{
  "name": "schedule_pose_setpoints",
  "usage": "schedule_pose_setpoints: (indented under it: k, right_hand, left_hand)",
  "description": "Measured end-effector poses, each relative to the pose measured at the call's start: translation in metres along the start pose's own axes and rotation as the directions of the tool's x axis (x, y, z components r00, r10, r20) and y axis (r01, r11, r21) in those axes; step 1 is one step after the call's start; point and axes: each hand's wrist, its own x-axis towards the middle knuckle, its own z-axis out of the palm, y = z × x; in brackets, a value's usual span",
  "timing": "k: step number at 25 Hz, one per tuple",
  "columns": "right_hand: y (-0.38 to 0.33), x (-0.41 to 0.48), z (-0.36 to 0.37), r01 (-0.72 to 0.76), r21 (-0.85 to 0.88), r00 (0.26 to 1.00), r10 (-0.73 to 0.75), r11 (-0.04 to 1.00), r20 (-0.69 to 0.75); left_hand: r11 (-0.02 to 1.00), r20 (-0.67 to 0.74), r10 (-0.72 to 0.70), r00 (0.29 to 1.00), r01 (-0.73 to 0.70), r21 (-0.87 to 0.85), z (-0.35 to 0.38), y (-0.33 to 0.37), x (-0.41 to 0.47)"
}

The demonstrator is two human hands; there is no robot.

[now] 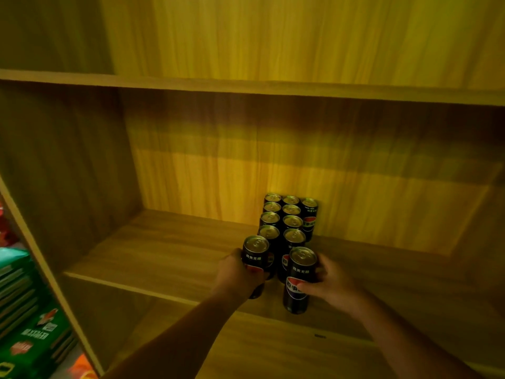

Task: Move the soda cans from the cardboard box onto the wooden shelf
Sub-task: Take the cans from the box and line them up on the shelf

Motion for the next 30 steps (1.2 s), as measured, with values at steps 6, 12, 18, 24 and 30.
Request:
schedule_pose_setpoints:
  k: [6, 12, 18, 24, 30]
  right_hand:
    - [0.011, 0.007, 0.008, -0.031, 0.013, 0.999, 0.031, 0.999, -0.031]
    - [0.018, 0.011, 0.006, -0.044, 0.028, 0.998, 0.045, 0.999, -0.044]
    - [0.022, 0.015, 0.006, -0.043, 0.055, 0.998, 0.045, 0.998, -0.031]
    - [0.025, 0.024, 0.010, -0.059, 0.077, 0.998, 0.061, 0.995, -0.021]
    - [0.034, 0.027, 0.008, -0.070, 0.099, 0.996, 0.074, 0.993, -0.043]
  left_hand:
    - [1.000, 0.040, 0.020, 0.999, -0.021, 0.014, 0.011, -0.013, 0.001]
    - [0.999, 0.049, 0.024, 0.999, -0.022, -0.042, 0.017, -0.011, 0.005]
    - [0.999, 0.039, 0.032, 0.999, -0.031, -0.039, 0.023, -0.010, 0.006]
    - [0.998, 0.016, 0.057, 0.998, -0.056, -0.019, 0.026, -0.008, 0.007]
    - [0.999, 0.111, 0.028, 0.993, -0.026, -0.018, 0.019, -0.017, 0.002]
